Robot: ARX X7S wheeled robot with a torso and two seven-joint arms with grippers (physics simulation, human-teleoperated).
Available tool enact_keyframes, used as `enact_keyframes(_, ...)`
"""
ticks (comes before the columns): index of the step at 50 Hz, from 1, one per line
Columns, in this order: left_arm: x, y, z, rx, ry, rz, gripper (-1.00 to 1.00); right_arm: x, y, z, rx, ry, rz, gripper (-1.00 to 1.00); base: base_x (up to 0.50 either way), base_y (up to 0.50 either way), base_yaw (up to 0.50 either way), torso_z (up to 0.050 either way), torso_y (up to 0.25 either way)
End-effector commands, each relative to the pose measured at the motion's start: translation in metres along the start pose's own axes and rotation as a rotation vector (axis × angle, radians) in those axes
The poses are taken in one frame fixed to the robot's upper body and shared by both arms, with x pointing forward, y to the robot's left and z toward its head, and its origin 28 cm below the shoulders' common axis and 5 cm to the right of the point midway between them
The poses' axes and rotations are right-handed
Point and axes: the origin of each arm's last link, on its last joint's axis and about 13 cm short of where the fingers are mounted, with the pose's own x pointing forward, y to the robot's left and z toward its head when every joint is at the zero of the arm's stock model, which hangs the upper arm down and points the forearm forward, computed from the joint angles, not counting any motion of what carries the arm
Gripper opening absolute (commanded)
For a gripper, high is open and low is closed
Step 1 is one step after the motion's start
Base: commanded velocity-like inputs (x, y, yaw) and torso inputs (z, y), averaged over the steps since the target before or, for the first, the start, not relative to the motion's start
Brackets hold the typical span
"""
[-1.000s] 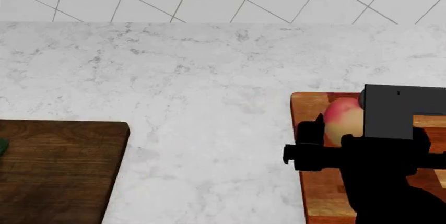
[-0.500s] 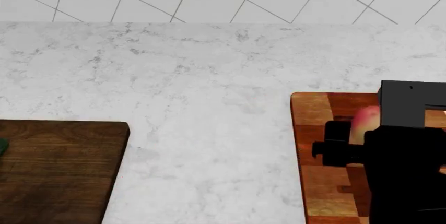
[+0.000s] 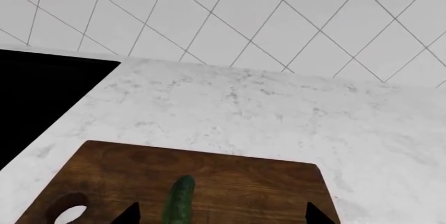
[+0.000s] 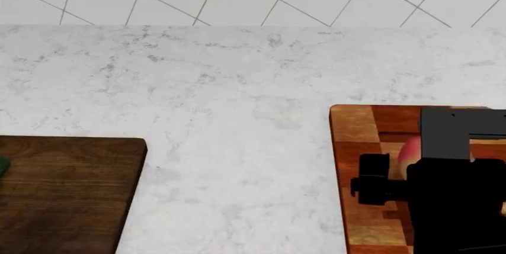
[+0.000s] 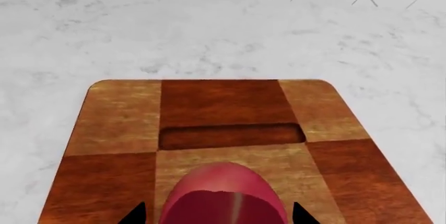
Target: Place the cucumber and the peach on separate cutting boards.
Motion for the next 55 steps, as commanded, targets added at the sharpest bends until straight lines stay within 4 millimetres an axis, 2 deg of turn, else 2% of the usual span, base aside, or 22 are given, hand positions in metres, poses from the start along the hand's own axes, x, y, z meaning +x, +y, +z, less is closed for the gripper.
enact_keyframes(1,0.000,0.001,0.003,-0.041,-0.014,-0.023,1.00,-0.004,0.001,0.003,0.010,-0.021,-0.001,1.00,0.00,0.00,0.00,0.000,0.000)
enact_keyframes(7,-0.001,0.001,0.002,-0.042,-0.016,-0.023,1.00,-0.008,0.001,0.009,0.012,-0.063,0.000,1.00,0.00,0.00,0.00,0.000,0.000)
enact_keyframes(13,-0.001,0.000,0.001,-0.045,-0.019,-0.030,1.00,-0.022,-0.002,0.023,-0.014,-0.162,-0.039,1.00,0.00,0.00,0.00,0.000,0.000)
enact_keyframes(24,-0.004,0.000,0.001,-0.053,-0.030,-0.036,1.00,-0.063,-0.001,0.044,-0.036,-0.284,-0.020,1.00,0.00,0.00,0.00,0.000,0.000)
enact_keyframes(27,-0.004,0.000,0.000,-0.059,-0.033,-0.038,1.00,-0.072,-0.002,0.043,-0.031,-0.303,-0.013,1.00,0.00,0.00,0.00,0.000,0.000)
enact_keyframes(38,-0.005,-0.002,0.002,-0.062,-0.052,-0.052,1.00,-0.127,-0.013,0.036,-0.004,-0.366,0.020,1.00,0.00,0.00,0.00,0.000,0.000)
enact_keyframes(46,-0.007,-0.002,0.004,-0.042,-0.067,-0.058,1.00,-0.168,-0.032,0.024,-0.009,-0.386,0.021,1.00,0.00,0.00,0.00,0.000,0.000)
enact_keyframes(55,-0.006,-0.001,0.003,-0.032,-0.063,-0.056,1.00,-0.185,-0.048,0.021,-0.021,-0.392,-0.021,1.00,0.00,0.00,0.00,0.000,0.000)
